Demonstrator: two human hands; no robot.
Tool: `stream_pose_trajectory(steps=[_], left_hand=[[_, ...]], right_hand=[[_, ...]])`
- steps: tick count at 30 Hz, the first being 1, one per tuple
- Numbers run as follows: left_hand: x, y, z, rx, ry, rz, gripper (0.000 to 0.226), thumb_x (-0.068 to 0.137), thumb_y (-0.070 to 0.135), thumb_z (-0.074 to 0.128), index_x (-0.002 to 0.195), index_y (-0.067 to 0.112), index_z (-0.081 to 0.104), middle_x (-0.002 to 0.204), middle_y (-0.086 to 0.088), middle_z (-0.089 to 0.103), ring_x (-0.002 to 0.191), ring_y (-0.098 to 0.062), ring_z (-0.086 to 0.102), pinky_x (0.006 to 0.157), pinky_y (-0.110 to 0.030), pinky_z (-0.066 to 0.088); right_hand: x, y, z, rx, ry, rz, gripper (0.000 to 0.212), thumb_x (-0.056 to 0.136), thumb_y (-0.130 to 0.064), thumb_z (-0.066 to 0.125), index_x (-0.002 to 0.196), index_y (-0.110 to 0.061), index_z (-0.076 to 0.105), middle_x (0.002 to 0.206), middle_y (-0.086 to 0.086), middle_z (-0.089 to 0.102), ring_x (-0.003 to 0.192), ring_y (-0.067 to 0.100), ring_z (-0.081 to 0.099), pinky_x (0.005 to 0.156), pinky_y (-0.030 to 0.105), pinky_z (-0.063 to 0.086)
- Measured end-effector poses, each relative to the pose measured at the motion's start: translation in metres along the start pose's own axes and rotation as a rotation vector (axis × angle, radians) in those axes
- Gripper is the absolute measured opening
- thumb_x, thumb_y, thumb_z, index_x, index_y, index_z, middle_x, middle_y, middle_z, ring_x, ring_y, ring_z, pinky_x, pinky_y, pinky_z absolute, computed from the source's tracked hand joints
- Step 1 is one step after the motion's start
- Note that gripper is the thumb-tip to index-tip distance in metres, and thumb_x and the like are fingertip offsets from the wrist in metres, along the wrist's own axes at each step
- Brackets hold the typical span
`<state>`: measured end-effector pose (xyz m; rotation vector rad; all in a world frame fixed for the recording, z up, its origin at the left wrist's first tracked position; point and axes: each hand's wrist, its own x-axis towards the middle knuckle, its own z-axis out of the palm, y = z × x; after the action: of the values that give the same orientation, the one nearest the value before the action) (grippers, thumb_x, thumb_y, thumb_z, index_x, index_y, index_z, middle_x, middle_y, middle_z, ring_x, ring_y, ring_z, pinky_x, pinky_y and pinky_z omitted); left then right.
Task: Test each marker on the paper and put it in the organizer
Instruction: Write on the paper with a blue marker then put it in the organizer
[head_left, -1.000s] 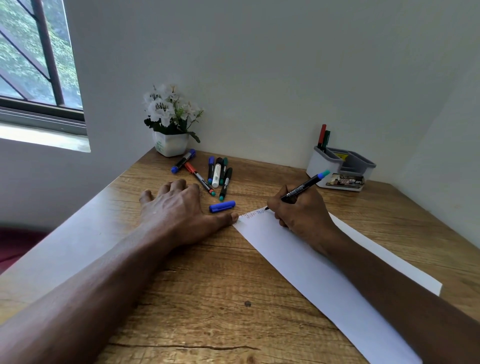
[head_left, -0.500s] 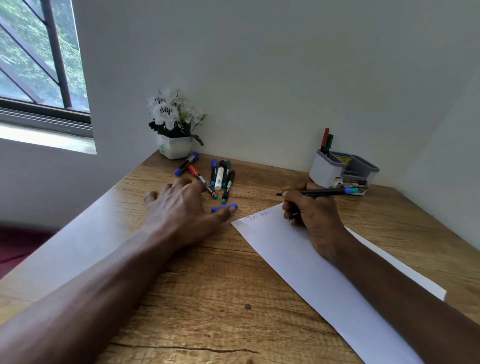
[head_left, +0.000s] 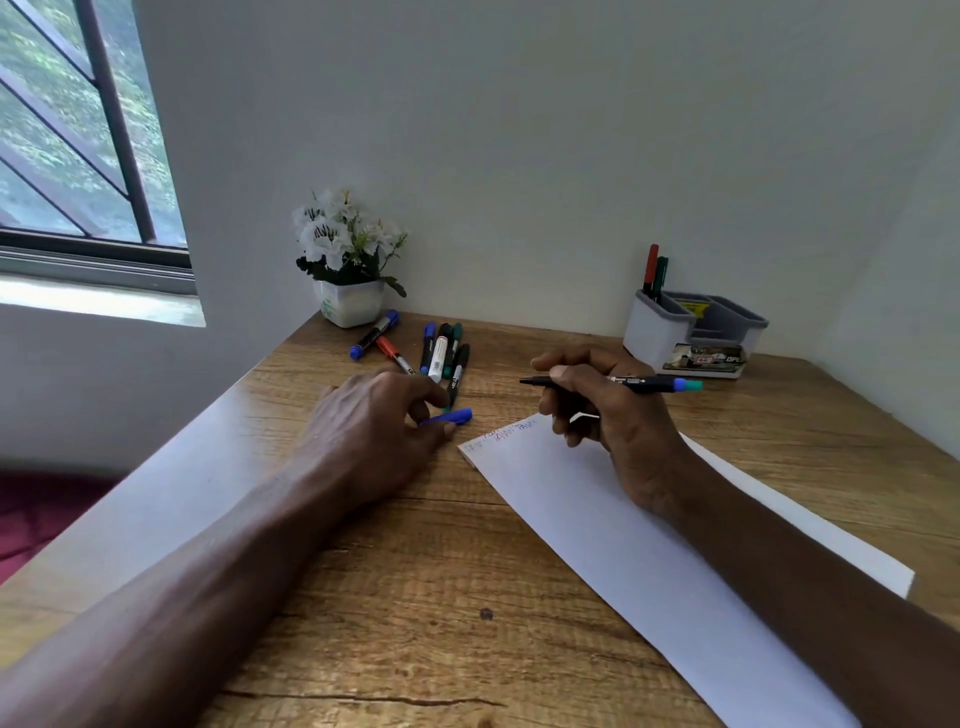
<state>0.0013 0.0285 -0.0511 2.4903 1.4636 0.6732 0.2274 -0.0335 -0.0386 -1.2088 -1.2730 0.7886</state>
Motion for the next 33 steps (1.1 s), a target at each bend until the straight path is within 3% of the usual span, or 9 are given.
stream_pose_trajectory(steps=[5, 9, 12, 15, 33], left_hand=[[-0.0005, -0.0026, 0.0015, -0.078, 0.078, 0.003, 0.025, 0.091, 0.041, 0.072, 0.116, 0.035, 0.070, 0.092, 0.021, 0.063, 0.085, 0.001, 0.058, 0.077, -0.031, 0.054], [-0.0016, -0.0041, 0.0009, -0.216, 0.153, 0.021, 0.026, 0.094, 0.037, 0.069, 0.120, 0.035, 0.070, 0.094, 0.018, 0.064, 0.083, 0.001, 0.060, 0.067, -0.022, 0.045], [-0.0016, -0.0047, 0.0021, -0.193, 0.161, 0.077, 0.028, 0.097, 0.036, 0.065, 0.126, 0.035, 0.068, 0.101, 0.014, 0.057, 0.085, -0.002, 0.058, 0.065, -0.019, 0.040], [-0.0021, -0.0041, 0.0020, -0.196, 0.162, 0.101, 0.027, 0.097, 0.034, 0.065, 0.124, 0.034, 0.067, 0.104, 0.014, 0.056, 0.085, -0.002, 0.058, 0.065, -0.015, 0.038], [-0.0093, 0.0030, 0.0001, -0.244, 0.170, 0.280, 0.021, 0.093, 0.034, 0.071, 0.114, 0.037, 0.071, 0.101, 0.022, 0.058, 0.093, 0.003, 0.058, 0.065, -0.015, 0.039]], right_hand=[[-0.0004, -0.0007, 0.0002, 0.049, -0.010, 0.007, 0.017, 0.100, -0.011, 0.057, 0.097, -0.008, 0.074, 0.071, 0.006, 0.071, 0.064, 0.020, 0.061, 0.053, 0.027, 0.048], [-0.0009, -0.0012, -0.0007, 0.132, -0.073, 0.048, 0.020, 0.100, -0.014, 0.056, 0.098, -0.010, 0.075, 0.075, 0.007, 0.071, 0.068, 0.020, 0.061, 0.055, 0.026, 0.048], [-0.0022, -0.0023, -0.0004, 0.163, -0.125, 0.063, 0.022, 0.099, -0.019, 0.058, 0.097, -0.012, 0.078, 0.081, 0.010, 0.072, 0.070, 0.019, 0.062, 0.056, 0.026, 0.049], [-0.0023, -0.0027, -0.0001, 0.155, -0.130, 0.065, 0.026, 0.101, -0.011, 0.052, 0.098, -0.011, 0.077, 0.080, 0.010, 0.073, 0.070, 0.019, 0.062, 0.057, 0.026, 0.049], [-0.0074, -0.0029, 0.0030, 0.095, -0.252, 0.048, 0.003, 0.096, -0.010, 0.065, 0.095, -0.007, 0.065, 0.084, 0.013, 0.075, 0.069, 0.019, 0.063, 0.060, 0.027, 0.051]])
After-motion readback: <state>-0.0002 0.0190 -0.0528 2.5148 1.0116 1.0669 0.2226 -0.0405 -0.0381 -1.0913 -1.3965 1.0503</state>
